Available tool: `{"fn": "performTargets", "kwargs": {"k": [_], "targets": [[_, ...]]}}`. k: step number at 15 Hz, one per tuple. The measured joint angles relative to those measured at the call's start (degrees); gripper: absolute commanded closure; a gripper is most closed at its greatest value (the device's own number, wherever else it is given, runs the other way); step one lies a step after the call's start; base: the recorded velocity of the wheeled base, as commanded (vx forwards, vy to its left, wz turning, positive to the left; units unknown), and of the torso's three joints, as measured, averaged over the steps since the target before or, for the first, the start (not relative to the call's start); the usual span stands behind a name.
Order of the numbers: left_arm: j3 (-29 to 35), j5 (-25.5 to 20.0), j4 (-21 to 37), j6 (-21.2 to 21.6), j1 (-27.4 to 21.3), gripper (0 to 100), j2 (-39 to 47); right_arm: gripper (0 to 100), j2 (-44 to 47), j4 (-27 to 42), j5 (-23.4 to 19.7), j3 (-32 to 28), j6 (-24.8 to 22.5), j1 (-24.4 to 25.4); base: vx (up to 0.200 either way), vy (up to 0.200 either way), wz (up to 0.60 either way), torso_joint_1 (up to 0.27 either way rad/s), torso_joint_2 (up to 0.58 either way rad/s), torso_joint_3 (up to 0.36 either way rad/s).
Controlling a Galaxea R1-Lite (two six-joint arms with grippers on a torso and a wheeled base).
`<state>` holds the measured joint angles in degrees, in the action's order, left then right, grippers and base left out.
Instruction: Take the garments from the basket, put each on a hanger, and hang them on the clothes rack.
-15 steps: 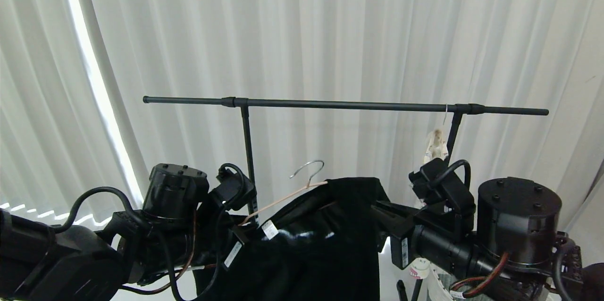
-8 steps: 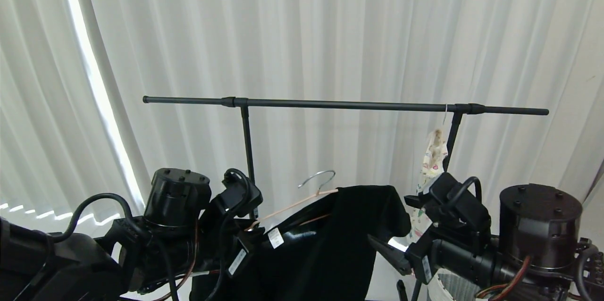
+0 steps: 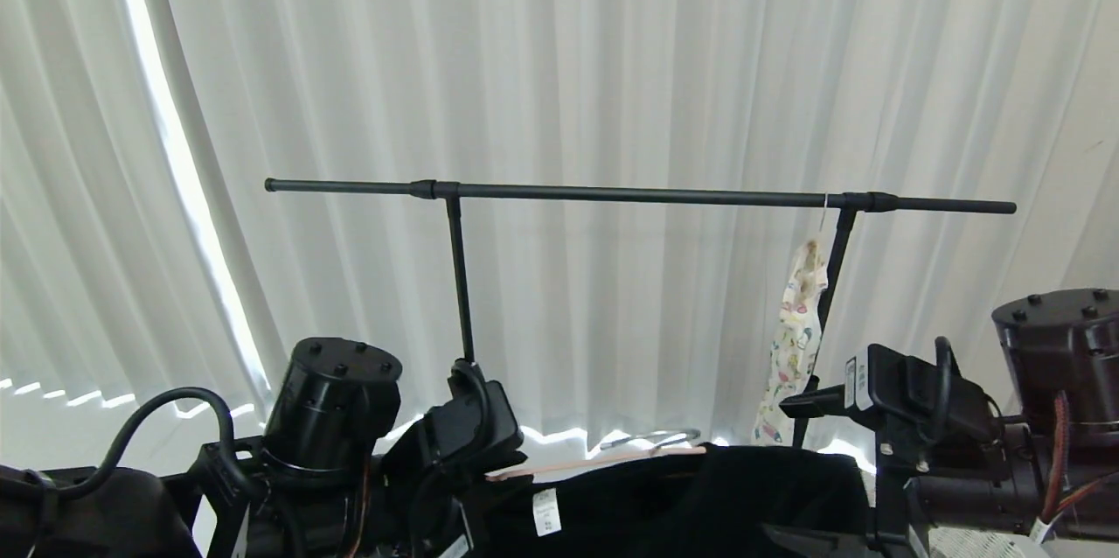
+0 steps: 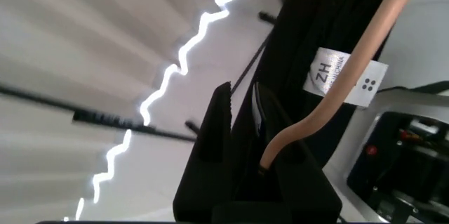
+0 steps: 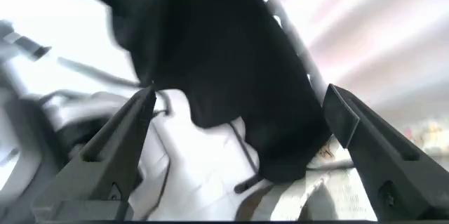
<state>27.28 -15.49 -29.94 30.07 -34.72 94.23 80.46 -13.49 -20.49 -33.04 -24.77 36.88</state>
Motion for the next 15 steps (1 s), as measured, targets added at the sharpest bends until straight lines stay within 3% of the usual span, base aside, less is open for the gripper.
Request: {"fn": "performTargets", "kwargs": {"k": [5,15], "targets": [[2.12,-1.48,0.33,-1.94,-5.88,100,0.00,0,1.35,6.52,-2.11,-3.45,-2.54,2.78,0.000,0.000,0.00,0.000,0.00,0.000],[0.88,-1.28,0.27,-3.75,-5.77,100,-0.02,0,5.29,7.18,-1.80,-6.68,-3.39,4.72,0.000,0.000,0.00,0.000,0.00,0.000]]}}
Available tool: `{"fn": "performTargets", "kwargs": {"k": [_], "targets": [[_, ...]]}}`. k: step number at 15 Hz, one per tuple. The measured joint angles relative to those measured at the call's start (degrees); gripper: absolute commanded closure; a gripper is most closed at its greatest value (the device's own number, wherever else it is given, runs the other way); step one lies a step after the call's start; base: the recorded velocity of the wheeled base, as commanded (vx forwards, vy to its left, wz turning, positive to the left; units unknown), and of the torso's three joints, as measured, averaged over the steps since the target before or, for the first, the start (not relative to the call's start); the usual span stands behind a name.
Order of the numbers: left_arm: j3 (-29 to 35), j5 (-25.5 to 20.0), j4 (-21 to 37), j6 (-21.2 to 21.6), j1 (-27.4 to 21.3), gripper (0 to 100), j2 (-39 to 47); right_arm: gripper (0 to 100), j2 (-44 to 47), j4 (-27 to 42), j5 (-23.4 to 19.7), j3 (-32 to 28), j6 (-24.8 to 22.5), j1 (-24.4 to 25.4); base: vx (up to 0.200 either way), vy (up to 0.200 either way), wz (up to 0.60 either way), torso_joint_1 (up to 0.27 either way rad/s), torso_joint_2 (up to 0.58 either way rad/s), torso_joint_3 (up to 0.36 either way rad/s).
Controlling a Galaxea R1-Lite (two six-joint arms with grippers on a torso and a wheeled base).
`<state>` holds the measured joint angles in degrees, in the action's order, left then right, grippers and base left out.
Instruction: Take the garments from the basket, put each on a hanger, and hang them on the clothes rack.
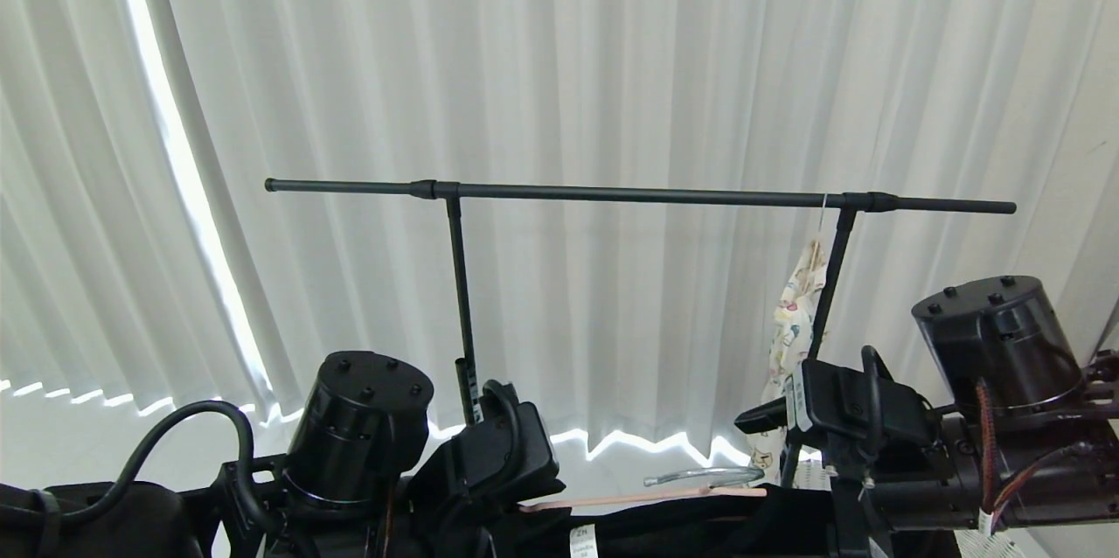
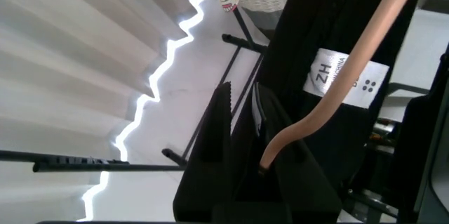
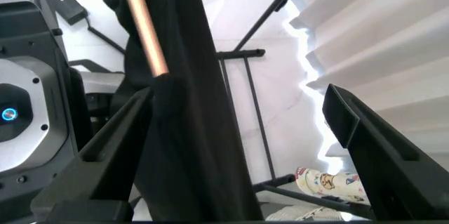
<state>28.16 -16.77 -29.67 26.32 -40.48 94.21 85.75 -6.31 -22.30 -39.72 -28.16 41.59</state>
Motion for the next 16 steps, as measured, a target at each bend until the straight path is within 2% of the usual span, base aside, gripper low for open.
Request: {"fn": "performTargets", "kwargs": {"k": [2,3,10,13,16], "targets": [[0.00,-0.09,-0.02,-0.40,-0.02,100,-0.13,0,0.13,0.00,0.00,0.11,0.05,0.02,0.000,0.000,0.00,0.000,0.00,0.000],[0.00,-0.17,-0.05,-0.46,-0.02,100,-0.22,100,0.24,0.00,0.02,0.15,0.05,0.00,0.000,0.000,0.00,0.000,0.00,0.000],[-0.05,-0.27,-0.13,-0.46,-0.09,100,-0.35,100,0.35,-0.44,1.08,0.20,-0.84,-0.28,0.000,0.000,0.00,0.000,0.00,0.000],[-0.09,0.68,-0.33,-0.40,0.09,100,-0.20,100,-0.67,-1.27,0.24,1.02,-4.13,-0.28,0.000,0.000,0.00,0.000,0.00,0.000],[-0.02,3.25,-0.60,-0.33,0.57,100,-0.02,100,-2.18,-6.62,-0.33,4.25,-7.39,-0.34,0.000,0.000,0.00,0.000,0.00,0.000]]}}
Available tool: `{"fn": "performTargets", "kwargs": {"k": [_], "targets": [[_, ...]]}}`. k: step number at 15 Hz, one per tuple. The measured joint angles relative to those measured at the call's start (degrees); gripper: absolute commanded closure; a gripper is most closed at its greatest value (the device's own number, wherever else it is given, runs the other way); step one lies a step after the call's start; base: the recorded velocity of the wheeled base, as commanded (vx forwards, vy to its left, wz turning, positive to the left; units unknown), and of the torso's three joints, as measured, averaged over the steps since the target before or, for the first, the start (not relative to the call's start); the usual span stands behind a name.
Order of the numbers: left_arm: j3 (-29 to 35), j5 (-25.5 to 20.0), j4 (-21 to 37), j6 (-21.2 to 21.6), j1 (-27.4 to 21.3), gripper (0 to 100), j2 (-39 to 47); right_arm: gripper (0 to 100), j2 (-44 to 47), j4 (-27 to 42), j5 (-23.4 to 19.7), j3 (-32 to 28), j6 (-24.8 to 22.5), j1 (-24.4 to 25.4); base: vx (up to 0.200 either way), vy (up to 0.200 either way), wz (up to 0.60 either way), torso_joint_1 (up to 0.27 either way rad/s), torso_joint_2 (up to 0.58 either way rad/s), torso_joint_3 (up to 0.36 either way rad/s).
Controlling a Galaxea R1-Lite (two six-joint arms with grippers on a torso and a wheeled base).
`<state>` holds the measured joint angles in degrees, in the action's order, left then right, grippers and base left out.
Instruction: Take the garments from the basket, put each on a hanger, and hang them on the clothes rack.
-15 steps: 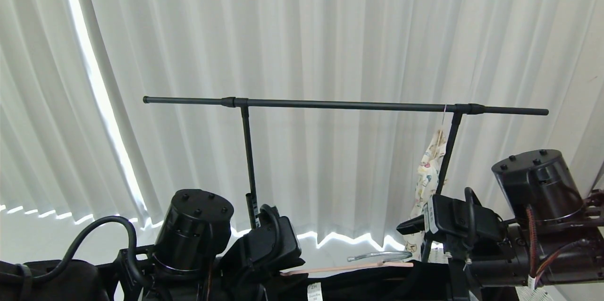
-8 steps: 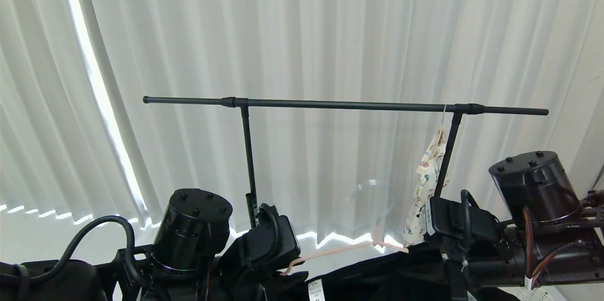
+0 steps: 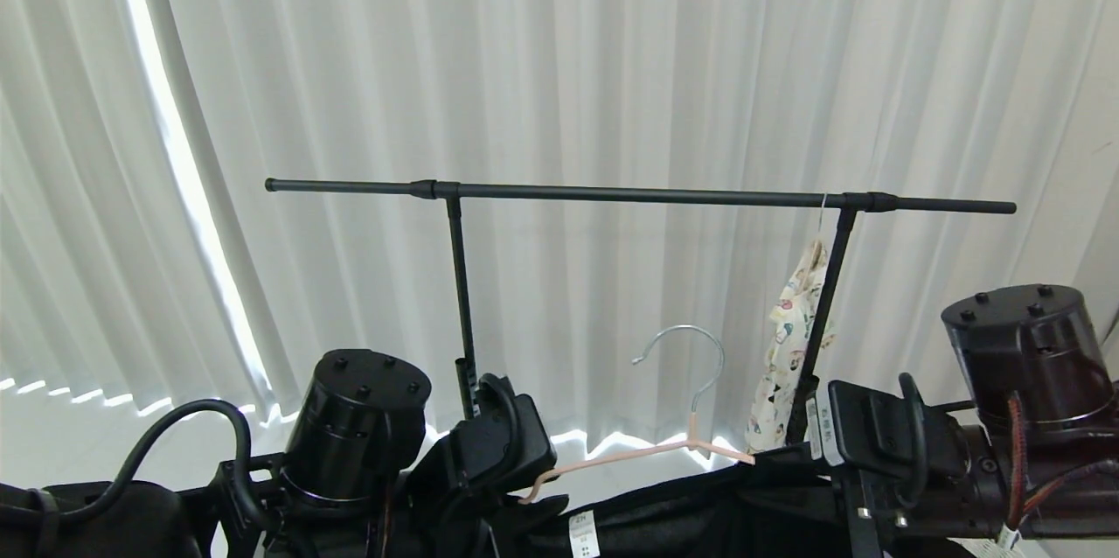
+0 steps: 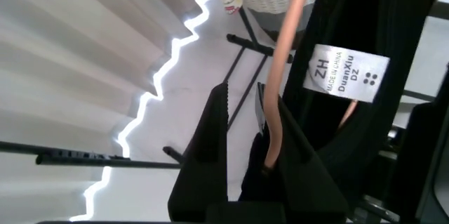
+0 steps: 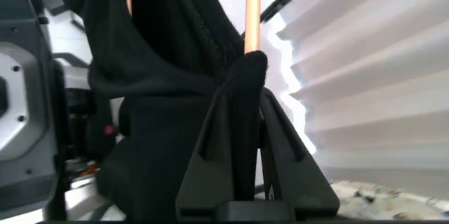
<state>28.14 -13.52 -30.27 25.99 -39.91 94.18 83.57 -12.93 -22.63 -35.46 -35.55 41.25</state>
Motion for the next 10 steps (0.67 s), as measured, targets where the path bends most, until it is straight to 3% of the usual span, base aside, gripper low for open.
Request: {"fn": "performTargets", "kwargs": {"k": [3,4,10], "targets": [[0.00,1.38,-0.09,0.01,0.17,100,0.05,100,-0.93,-4.22,0.00,2.69,-2.35,-0.02,0.000,0.000,0.00,0.000,0.00,0.000],[-0.06,1.43,-0.44,0.06,0.17,0,0.02,100,-1.02,-4.55,0.05,3.05,-3.04,-0.02,0.000,0.000,0.00,0.000,0.00,0.000],[-0.17,4.08,-6.77,-0.07,-0.44,0,1.07,100,-1.66,-5.27,0.35,3.30,-7.12,-0.05,0.000,0.000,0.00,0.000,0.00,0.000]]}}
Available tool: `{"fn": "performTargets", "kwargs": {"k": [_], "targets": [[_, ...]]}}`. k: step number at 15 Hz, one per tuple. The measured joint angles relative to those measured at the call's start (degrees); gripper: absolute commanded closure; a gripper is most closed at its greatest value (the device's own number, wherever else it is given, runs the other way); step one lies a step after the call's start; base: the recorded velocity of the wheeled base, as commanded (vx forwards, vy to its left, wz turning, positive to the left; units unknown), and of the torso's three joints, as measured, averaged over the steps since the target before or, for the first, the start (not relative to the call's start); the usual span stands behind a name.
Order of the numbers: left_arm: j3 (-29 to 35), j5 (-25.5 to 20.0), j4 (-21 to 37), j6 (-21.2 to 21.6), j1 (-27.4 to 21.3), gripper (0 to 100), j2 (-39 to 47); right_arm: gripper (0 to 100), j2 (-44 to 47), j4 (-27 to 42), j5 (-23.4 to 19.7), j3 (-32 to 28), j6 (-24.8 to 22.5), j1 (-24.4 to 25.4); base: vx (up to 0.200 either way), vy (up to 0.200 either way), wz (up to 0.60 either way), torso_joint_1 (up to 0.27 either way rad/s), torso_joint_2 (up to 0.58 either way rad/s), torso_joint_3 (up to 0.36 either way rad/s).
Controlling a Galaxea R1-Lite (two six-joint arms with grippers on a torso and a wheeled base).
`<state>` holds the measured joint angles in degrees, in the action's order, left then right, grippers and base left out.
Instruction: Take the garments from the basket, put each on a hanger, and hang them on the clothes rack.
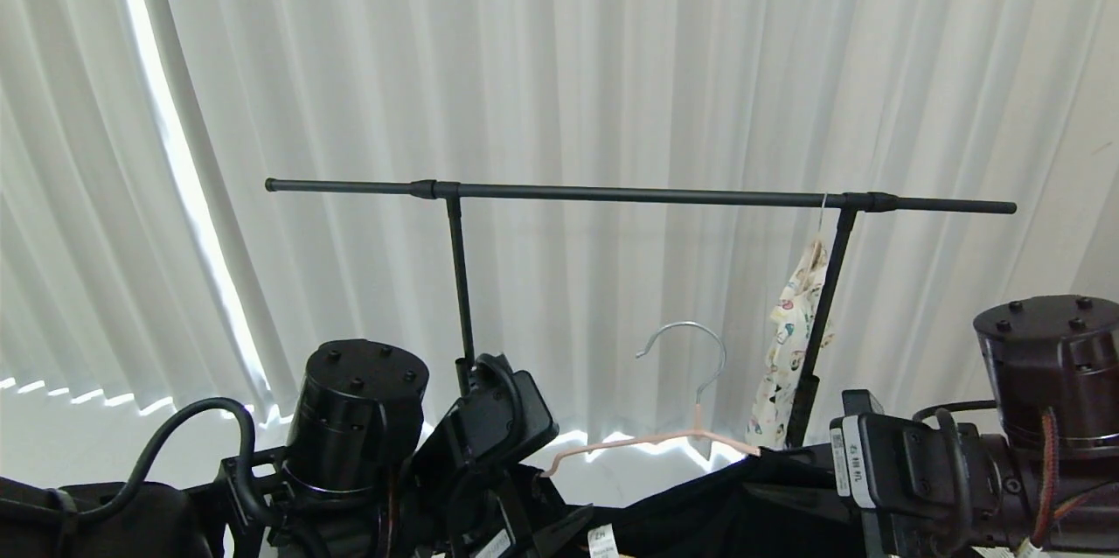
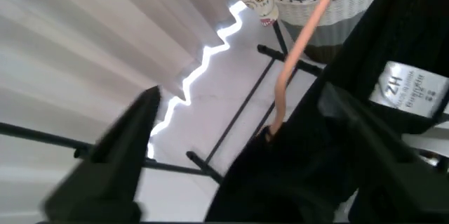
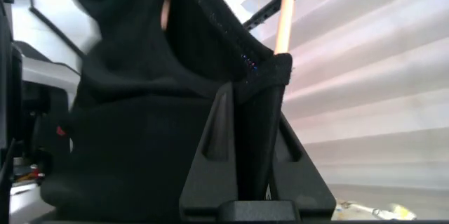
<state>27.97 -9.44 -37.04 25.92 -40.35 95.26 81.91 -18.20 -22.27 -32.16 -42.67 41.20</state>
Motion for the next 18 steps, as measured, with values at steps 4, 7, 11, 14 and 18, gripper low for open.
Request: {"fn": "performTargets", "kwargs": {"k": [4,7,11,14,18], "targets": [[-0.18,0.00,-2.10,-0.04,0.11,0,0.17,100,-0.44,-3.08,0.29,0.00,-1.58,-1.11,0.000,0.000,0.00,0.000,0.00,0.000],[-0.49,-0.02,-4.05,-0.16,2.15,0,0.17,100,-0.96,-3.41,0.41,0.09,-1.61,-2.65,0.000,0.000,0.00,0.000,0.00,0.000],[-1.21,-0.06,-8.67,-5.18,3.84,0,-0.74,100,-1.38,-3.45,0.82,0.77,-1.56,-5.66,0.000,0.000,0.00,0.000,0.00,0.000],[-2.28,-0.11,-8.70,-7.78,3.61,0,-3.58,100,-1.51,-3.47,0.95,0.85,-1.54,-7.30,0.000,0.000,0.00,0.000,0.00,0.000],[-6.30,5.91,-8.59,-18.26,3.73,0,-8.98,100,-1.65,-5.85,0.93,1.07,-1.56,-8.00,0.000,0.000,0.00,0.000,0.00,0.000]]}}
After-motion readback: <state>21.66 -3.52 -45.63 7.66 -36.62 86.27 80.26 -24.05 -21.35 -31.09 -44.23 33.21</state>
